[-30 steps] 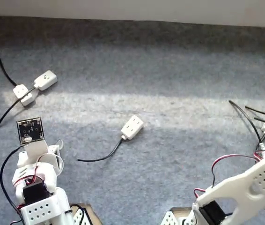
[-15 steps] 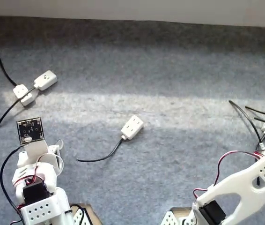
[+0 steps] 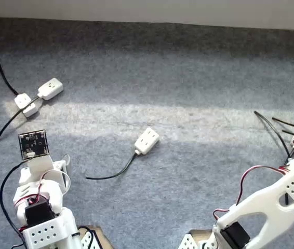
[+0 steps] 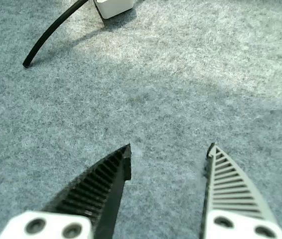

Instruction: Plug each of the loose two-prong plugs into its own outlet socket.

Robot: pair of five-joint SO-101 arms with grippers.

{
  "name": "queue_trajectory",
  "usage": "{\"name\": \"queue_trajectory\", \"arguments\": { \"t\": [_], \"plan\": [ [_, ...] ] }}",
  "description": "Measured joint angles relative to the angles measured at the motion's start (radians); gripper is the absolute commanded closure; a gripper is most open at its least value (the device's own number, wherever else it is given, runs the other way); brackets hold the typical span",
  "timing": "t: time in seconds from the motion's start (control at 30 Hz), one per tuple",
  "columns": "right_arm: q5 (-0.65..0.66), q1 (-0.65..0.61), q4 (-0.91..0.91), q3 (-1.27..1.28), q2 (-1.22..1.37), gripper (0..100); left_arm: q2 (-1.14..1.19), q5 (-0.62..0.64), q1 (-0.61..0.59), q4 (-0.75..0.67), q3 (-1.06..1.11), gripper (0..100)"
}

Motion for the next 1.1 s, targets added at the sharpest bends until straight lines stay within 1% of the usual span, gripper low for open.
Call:
{"name": "queue_trajectory", "arguments": {
  "t": [0.2,0.37,0.5,0.63,0.93,1.03,1.1],
  "plan": [
    [0.0,-0.006,0.037,-0.035,0.005,79.7,0.0,0.0,0.0,0.0,0.0,75],
    [0.0,-0.035,0.137,-0.166,0.017,79.7,0.0,0.0,0.0,0.0,0.0,75],
    [0.0,-0.044,0.175,-0.269,0.018,79.7,0.0,0.0,0.0,0.0,0.0,75],
    [0.0,-0.044,0.184,-0.287,0.018,79.7,0.0,0.0,0.0,0.0,0.0,75],
    [0.0,-0.044,0.204,-0.318,0.14,79.8,0.0,0.0,0.0,0.0,0.0,75],
    [0.0,-0.044,0.229,-0.325,0.141,84.3,0.0,0.0,0.0,0.0,0.0,75],
    [-0.032,-0.044,0.23,-0.333,0.143,89.2,0.0,0.0,0.0,0.0,0.0,75]
  ]
}}
